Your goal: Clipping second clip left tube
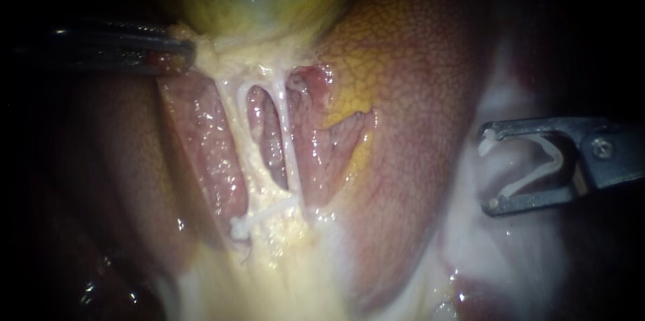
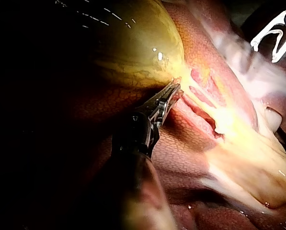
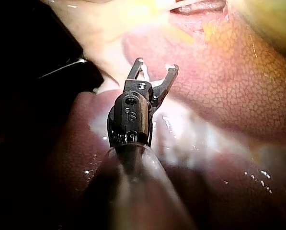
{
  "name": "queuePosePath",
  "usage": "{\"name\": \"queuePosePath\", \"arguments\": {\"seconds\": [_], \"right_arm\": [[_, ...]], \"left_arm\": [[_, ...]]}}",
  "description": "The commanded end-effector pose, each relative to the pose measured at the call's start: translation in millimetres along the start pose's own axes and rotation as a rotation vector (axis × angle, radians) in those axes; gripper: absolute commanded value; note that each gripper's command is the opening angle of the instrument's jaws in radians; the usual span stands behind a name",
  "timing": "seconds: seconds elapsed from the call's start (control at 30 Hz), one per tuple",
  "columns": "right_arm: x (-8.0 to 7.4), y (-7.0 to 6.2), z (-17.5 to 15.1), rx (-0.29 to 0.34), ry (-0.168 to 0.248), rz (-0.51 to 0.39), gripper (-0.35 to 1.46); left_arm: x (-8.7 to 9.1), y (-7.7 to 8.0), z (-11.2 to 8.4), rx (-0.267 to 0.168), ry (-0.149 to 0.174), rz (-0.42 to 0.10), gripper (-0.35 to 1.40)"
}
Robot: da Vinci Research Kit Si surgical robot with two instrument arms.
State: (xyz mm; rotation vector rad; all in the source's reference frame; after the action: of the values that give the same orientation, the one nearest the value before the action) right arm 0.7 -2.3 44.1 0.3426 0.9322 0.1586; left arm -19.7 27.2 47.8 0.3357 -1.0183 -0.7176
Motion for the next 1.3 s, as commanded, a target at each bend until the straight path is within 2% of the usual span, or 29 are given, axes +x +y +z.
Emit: {"name": "queuePosePath", "arguments": {"seconds": [0.03, 0.23, 0.57, 0.93, 1.3], "right_arm": [[0.0, 0.1, 0.2, 0.010, 0.019, 0.010, 0.48], [0.4, 0.7, 1.5, 0.078, 0.139, 0.084, 0.48], [1.4, 1.5, 4.4, 0.165, 0.283, 0.177, 0.49], [3.4, 2.0, 7.8, 0.242, 0.368, 0.230, 0.49], [4.0, 2.8, 11.5, 0.303, 0.401, 0.259, 0.49]], "left_arm": [[0.0, 0.0, 0.0, -0.001, 0.000, 0.000, -0.35], [0.0, -0.1, 0.1, -0.001, -0.001, 0.000, -0.35], [0.0, -0.2, 0.1, -0.002, -0.001, 0.000, -0.35], [0.0, -0.3, 0.1, -0.003, -0.001, 0.000, -0.35], [0.0, -0.3, 0.2, -0.004, -0.001, 0.000, -0.35]]}}
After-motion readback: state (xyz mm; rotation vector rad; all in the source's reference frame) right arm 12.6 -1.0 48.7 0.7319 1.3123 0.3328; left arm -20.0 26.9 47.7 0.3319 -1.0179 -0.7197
